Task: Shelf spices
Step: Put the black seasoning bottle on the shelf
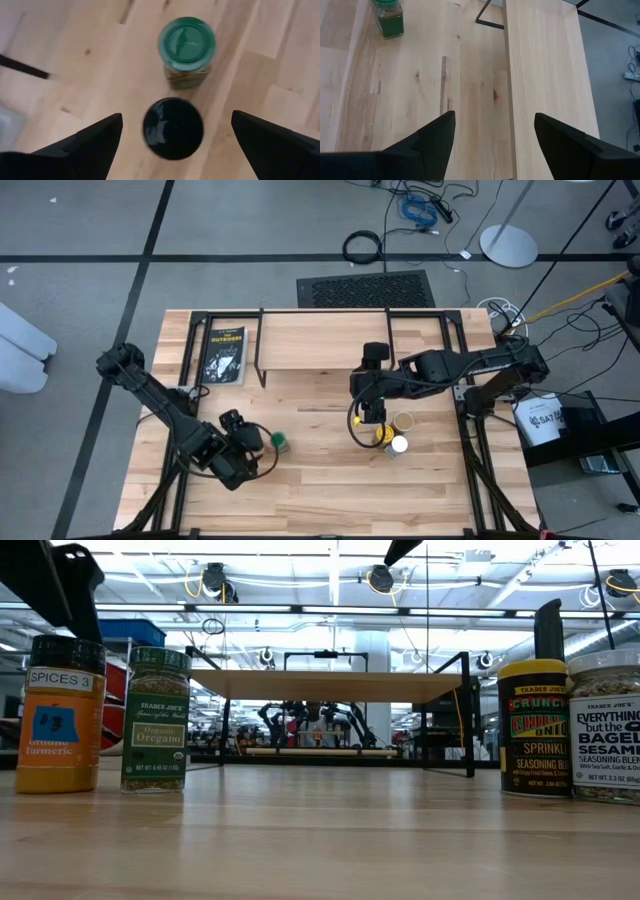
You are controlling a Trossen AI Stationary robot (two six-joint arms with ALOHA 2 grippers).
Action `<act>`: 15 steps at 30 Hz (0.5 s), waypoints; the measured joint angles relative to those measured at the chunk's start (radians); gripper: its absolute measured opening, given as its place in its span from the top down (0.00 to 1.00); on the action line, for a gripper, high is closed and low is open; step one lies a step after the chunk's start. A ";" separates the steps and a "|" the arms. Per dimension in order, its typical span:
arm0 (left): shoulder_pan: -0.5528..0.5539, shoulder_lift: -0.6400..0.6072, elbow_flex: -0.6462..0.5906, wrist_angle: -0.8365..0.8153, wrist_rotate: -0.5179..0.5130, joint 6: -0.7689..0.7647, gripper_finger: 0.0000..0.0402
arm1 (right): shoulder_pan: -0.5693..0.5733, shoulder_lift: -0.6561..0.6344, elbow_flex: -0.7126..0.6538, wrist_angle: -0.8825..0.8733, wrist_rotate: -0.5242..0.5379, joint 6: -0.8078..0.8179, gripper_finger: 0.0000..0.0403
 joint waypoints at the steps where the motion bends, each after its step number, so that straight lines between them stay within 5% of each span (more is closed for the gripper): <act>1: 0.003 0.000 -0.005 0.021 0.007 0.005 0.04 | 0.000 0.000 0.000 0.000 0.000 0.000 0.35; 15: 0.016 -0.001 -0.061 0.077 0.043 0.028 0.04 | 0.000 0.000 0.000 0.000 0.000 -0.001 0.35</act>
